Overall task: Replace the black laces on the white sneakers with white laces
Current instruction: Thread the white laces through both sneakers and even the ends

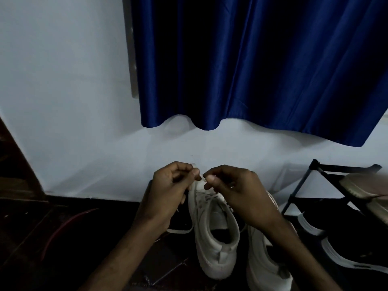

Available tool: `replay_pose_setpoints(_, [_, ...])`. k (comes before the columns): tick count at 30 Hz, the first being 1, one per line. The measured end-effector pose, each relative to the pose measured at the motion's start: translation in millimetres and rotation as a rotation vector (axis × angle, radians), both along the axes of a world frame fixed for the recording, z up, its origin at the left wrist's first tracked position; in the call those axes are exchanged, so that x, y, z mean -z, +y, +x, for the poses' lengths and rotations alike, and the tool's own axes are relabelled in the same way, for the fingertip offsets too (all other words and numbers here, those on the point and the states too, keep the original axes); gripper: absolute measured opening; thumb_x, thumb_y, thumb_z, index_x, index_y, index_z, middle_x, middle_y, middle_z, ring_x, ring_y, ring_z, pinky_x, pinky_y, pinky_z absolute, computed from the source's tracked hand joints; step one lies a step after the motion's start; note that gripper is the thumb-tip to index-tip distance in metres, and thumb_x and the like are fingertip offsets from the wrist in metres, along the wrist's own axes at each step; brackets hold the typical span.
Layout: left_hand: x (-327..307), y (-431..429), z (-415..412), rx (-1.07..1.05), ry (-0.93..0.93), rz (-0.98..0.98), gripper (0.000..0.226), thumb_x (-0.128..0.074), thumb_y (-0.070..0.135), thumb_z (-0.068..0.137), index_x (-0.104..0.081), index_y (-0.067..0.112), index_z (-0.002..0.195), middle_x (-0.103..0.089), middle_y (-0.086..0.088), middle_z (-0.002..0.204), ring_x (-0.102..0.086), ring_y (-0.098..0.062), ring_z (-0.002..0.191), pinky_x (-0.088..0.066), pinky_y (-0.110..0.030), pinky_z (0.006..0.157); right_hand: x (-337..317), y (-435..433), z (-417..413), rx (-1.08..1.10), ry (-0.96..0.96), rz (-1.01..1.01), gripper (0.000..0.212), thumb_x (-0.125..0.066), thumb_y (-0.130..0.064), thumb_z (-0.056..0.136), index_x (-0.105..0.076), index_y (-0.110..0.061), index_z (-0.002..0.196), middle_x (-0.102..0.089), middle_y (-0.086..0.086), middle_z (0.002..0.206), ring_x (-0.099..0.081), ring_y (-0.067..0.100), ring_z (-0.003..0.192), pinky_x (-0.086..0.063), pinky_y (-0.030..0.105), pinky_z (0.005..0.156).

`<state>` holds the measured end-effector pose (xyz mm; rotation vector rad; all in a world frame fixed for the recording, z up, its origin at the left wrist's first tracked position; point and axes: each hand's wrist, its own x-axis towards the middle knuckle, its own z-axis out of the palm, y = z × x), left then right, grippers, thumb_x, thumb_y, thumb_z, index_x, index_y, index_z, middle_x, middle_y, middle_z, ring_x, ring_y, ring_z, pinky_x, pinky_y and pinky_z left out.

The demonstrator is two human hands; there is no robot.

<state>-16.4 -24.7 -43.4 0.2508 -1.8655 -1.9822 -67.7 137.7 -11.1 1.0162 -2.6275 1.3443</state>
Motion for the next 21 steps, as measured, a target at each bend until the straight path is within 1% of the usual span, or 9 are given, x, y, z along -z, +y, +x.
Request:
replay_pose_setpoints(2, [5.5, 5.1, -4.2, -0.011, 0.015, -0.010, 0.003, -0.070, 0.022, 0.088, -0.073, 0.021, 0.086, -0.069, 0.005, 0.067, -0.053, -0.010, 0.057, -0.039, -0.024, 0.049, 0.5, -0.5, -5.4, 0.010, 0.027, -0.037, 0.010, -0.066, -0.035, 0.090, -0.073, -0.027, 0.092, -0.073, -0.015, 0.076, -0.068, 0.003, 0.074, -0.053, 0.024, 0.065])
replay_pose_setpoints(6, [13.9, 10.5, -12.5, -0.052, 0.075, 0.049, 0.006, -0.071, 0.016, 0.087, -0.070, 0.010, 0.088, -0.068, 0.004, 0.065, -0.053, -0.007, 0.054, -0.040, -0.019, 0.046, 3.6, 0.9, -13.7, -0.010, -0.006, -0.097, 0.004, -0.075, -0.029, 0.084, -0.073, -0.027, 0.087, -0.074, -0.012, 0.075, -0.069, 0.008, 0.074, -0.053, 0.029, 0.072])
replay_pose_setpoints(8, [16.7, 12.7, -14.3, -0.054, 0.081, 0.079, 0.008, -0.070, 0.012, 0.087, -0.069, 0.006, 0.090, -0.068, 0.005, 0.064, -0.053, -0.006, 0.053, -0.040, -0.020, 0.044, 6.1, -0.3, -13.8, -0.025, -0.014, -0.092, 0.008, -0.077, -0.028, 0.082, -0.073, -0.026, 0.088, -0.074, -0.011, 0.077, -0.069, 0.008, 0.075, -0.053, 0.025, 0.070])
replay_pose_setpoints(10, [17.6, 13.1, -16.2, -0.023, 0.077, 0.076, 0.009, -0.069, 0.012, 0.088, -0.067, 0.003, 0.090, -0.071, 0.001, 0.068, -0.055, -0.005, 0.054, -0.040, -0.019, 0.045, 10.4, -2.0, -17.2, 0.036, 0.068, -0.115, 0.004, -0.077, -0.023, 0.083, -0.073, -0.025, 0.084, -0.072, -0.015, 0.075, -0.068, 0.004, 0.074, -0.049, 0.015, 0.067])
replay_pose_setpoints(13, [19.9, 10.7, -16.1, -0.067, 0.102, -0.117, 0.022, -0.070, 0.029, 0.084, -0.065, 0.007, 0.085, -0.070, 0.006, 0.065, -0.060, -0.001, 0.055, -0.043, -0.014, 0.052, 15.3, -0.8, -25.4, 0.148, 0.120, -0.090, 0.010, -0.075, -0.018, 0.084, -0.073, -0.027, 0.081, -0.069, -0.020, 0.072, -0.065, 0.002, 0.075, -0.044, 0.008, 0.066])
replay_pose_setpoints(15, [22.9, 5.2, -16.5, -0.190, 0.121, -0.382, 0.021, -0.069, 0.036, 0.085, -0.064, 0.016, 0.087, -0.069, 0.013, 0.075, -0.065, 0.001, 0.069, -0.045, -0.010, 0.060, 17.8, 1.4, -29.6, 0.173, 0.117, -0.044, 0.012, -0.075, -0.017, 0.085, -0.072, -0.029, 0.086, -0.069, -0.017, 0.072, -0.065, 0.003, 0.074, -0.044, 0.009, 0.065])
replay_pose_setpoints(17, [19.1, 5.0, -16.6, -0.115, 0.128, -0.583, 0.009, -0.066, 0.030, 0.091, -0.069, 0.023, 0.096, -0.068, 0.015, 0.093, -0.063, 0.002, 0.089, -0.044, -0.008, 0.072, 20.0, 1.9, -30.3, 0.158, 0.105, -0.053, 0.016, -0.075, -0.014, 0.084, -0.069, -0.027, 0.091, -0.070, -0.010, 0.072, -0.066, 0.003, 0.069, -0.044, 0.008, 0.062])
replay_pose_setpoints(19, [16.7, 6.5, -18.5, -0.006, 0.112, -0.655, 0.012, -0.064, 0.021, 0.093, -0.074, 0.023, 0.099, -0.069, 0.016, 0.097, -0.062, 0.003, 0.095, -0.043, -0.006, 0.077, 21.6, 1.1, -28.6, 0.132, 0.094, -0.092, 0.018, -0.076, -0.011, 0.084, -0.065, -0.023, 0.093, -0.070, -0.006, 0.073, -0.066, 0.004, 0.066, -0.048, 0.010, 0.060])
replay_pose_setpoints(21, [16.2, 6.2, -20.7, 0.032, 0.065, -0.578, 0.009, -0.068, 0.016, 0.091, -0.076, 0.020, 0.093, -0.071, 0.018, 0.085, -0.065, 0.004, 0.085, -0.042, -0.004, 0.071, 23.9, 0.5, -27.3, 0.136, 0.101, -0.097, 0.018, -0.077, -0.010, 0.083, -0.064, -0.021, 0.092, -0.070, -0.006, 0.073, -0.066, 0.007, 0.065, -0.053, 0.016, 0.061])
